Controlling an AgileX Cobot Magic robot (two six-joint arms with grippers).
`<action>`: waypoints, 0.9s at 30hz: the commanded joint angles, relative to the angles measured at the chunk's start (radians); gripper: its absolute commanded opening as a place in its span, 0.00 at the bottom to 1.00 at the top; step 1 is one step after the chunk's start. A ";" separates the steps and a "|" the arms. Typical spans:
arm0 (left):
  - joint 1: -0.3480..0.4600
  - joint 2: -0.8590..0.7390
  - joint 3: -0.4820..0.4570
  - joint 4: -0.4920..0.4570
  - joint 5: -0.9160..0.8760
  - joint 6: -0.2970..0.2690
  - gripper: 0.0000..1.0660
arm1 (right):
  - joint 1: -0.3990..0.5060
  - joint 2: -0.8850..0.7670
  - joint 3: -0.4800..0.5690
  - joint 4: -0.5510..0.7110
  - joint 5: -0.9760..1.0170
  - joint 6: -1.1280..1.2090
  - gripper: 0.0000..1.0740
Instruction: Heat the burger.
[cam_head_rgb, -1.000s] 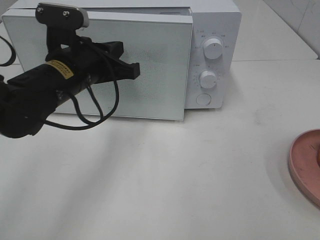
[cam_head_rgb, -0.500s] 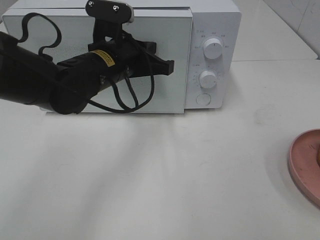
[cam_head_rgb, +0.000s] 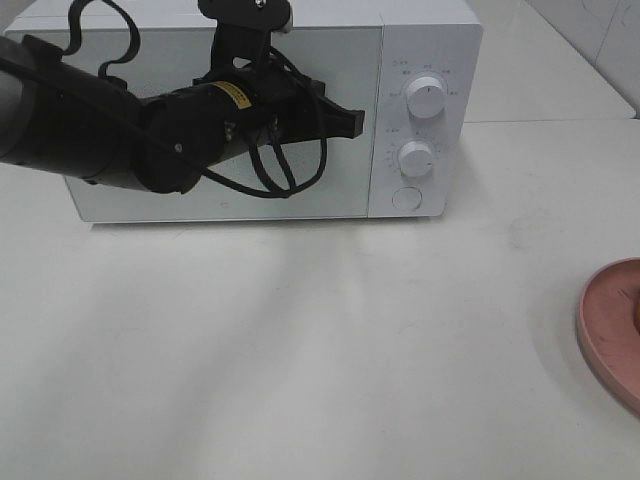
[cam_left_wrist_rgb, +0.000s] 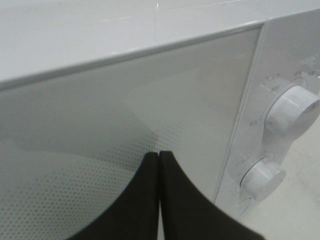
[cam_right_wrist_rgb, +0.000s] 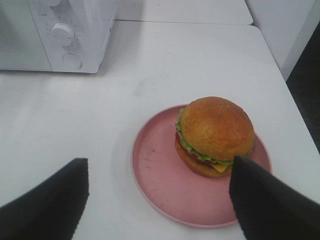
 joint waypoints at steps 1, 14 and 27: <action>0.025 -0.054 -0.016 -0.052 0.123 -0.006 0.00 | -0.006 -0.027 0.003 0.001 -0.005 -0.005 0.70; 0.025 -0.176 -0.016 -0.057 0.827 -0.009 0.95 | -0.006 -0.027 0.003 0.002 -0.005 -0.005 0.70; 0.048 -0.292 -0.016 0.023 1.477 -0.074 0.93 | -0.006 -0.027 0.003 0.002 -0.005 -0.005 0.70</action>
